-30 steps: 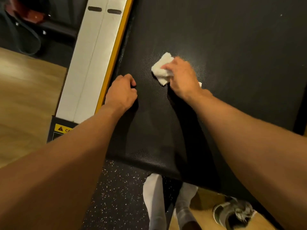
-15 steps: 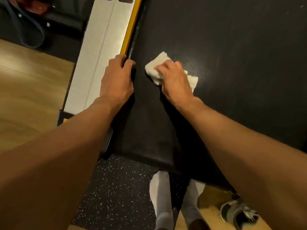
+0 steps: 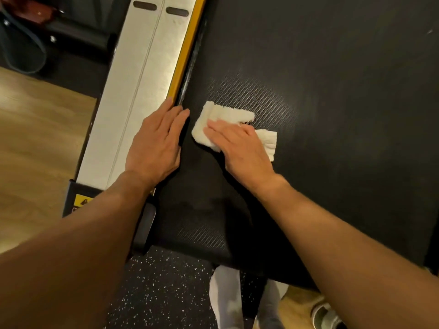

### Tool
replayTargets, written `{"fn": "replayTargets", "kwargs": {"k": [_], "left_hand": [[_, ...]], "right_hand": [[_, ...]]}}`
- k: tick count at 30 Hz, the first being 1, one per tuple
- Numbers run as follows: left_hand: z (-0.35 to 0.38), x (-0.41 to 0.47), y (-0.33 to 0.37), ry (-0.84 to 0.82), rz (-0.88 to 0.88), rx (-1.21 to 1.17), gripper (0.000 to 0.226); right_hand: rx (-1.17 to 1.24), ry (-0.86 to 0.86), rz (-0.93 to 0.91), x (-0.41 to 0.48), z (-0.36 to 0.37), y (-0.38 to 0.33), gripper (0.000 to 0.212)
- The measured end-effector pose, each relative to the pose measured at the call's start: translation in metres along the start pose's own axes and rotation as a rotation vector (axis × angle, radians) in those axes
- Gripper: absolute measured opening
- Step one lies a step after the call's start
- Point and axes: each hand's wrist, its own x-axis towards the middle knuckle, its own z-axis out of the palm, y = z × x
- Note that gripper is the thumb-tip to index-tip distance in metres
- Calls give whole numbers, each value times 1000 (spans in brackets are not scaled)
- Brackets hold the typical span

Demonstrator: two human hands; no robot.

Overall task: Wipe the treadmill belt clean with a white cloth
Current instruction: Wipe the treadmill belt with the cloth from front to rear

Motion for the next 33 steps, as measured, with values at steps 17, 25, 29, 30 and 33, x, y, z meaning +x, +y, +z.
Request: {"fn": "replayTargets", "kwargs": {"k": [17, 25, 29, 30, 33], "left_hand": [[5, 2, 4, 17, -44, 151, 62], [3, 0, 15, 74, -88, 17, 53], [-4, 5, 60, 86, -221, -208, 49], [-6, 6, 75, 70, -219, -251, 49], [-8, 9, 115, 56, -249, -379, 50]], "right_hand": [[-220, 100, 213, 27, -19, 44, 48], [-336, -190, 210, -38, -41, -3, 45], [-358, -142, 381, -5, -62, 46, 32], [-337, -143, 393, -6, -60, 47, 33], [-325, -231, 295, -36, -49, 22, 48]]}}
